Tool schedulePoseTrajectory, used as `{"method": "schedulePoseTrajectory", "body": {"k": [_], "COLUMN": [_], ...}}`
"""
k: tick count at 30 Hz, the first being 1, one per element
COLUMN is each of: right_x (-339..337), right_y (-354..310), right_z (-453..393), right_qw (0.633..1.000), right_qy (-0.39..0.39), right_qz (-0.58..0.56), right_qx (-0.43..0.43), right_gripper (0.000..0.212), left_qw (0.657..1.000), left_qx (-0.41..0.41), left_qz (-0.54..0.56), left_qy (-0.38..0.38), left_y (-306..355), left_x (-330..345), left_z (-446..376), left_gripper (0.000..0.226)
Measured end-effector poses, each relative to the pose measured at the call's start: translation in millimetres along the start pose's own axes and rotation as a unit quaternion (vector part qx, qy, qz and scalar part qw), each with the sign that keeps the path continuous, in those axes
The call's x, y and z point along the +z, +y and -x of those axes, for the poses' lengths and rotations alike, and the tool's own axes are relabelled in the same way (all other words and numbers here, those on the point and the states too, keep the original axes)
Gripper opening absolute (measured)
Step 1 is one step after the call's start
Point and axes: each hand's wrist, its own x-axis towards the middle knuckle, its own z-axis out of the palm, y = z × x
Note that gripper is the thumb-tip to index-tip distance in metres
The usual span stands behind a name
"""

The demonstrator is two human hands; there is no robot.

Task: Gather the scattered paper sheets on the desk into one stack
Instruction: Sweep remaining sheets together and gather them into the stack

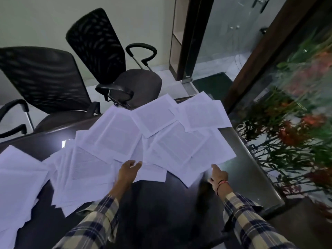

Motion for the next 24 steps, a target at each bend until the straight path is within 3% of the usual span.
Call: {"method": "schedulePoseTrajectory", "body": {"k": [2,4,7,11,14,17,20,22,24], "right_x": [-3.1,4.1,20.2,42.9,59.1,76.2,80.7,76.9,71.3], "right_y": [-4.6,-16.1,-56.2,-87.3,-95.3,-96.7,-93.4,-91.6,-89.4], "right_z": [-49.2,-85.5,-70.6,-60.7,-64.6,-70.1,-71.4,-69.9,-61.0], "right_qw": [0.998,0.99,0.971,0.954,0.929,0.896,0.923,0.97,0.994], "right_qy": [0.031,0.061,0.082,0.095,0.056,0.022,-0.012,-0.021,0.004], "right_qz": [0.056,0.13,0.226,0.283,0.352,0.407,0.34,0.204,0.083], "right_qx": [0.018,0.009,-0.006,-0.012,-0.1,-0.174,-0.179,-0.131,-0.069], "right_gripper": [0.084,0.094,0.11,0.101,0.092,0.102,0.109,0.11,0.1], "left_qw": [1.0,0.999,0.996,0.981,0.973,0.965,0.964,0.975,0.985], "left_qx": [0.011,0.009,0.018,-0.014,-0.026,-0.026,-0.026,-0.043,-0.043], "left_qz": [-0.017,-0.026,-0.077,-0.181,-0.214,-0.249,-0.257,-0.212,-0.149], "left_qy": [0.021,0.032,0.043,0.07,0.086,0.08,0.063,0.052,0.069], "left_y": [31.9,54.8,78.2,97.6,107.0,109.3,103.7,98.0,95.9], "left_x": [16.2,32.3,52.3,84.8,100.6,102.2,99.1,99.0,100.6], "left_z": [-10.0,-26.2,-49.6,-73.9,-85.2,-89.1,-89.9,-90.2,-88.2], "left_gripper": [0.065,0.073,0.083,0.098,0.103,0.1,0.09,0.083,0.068]}}
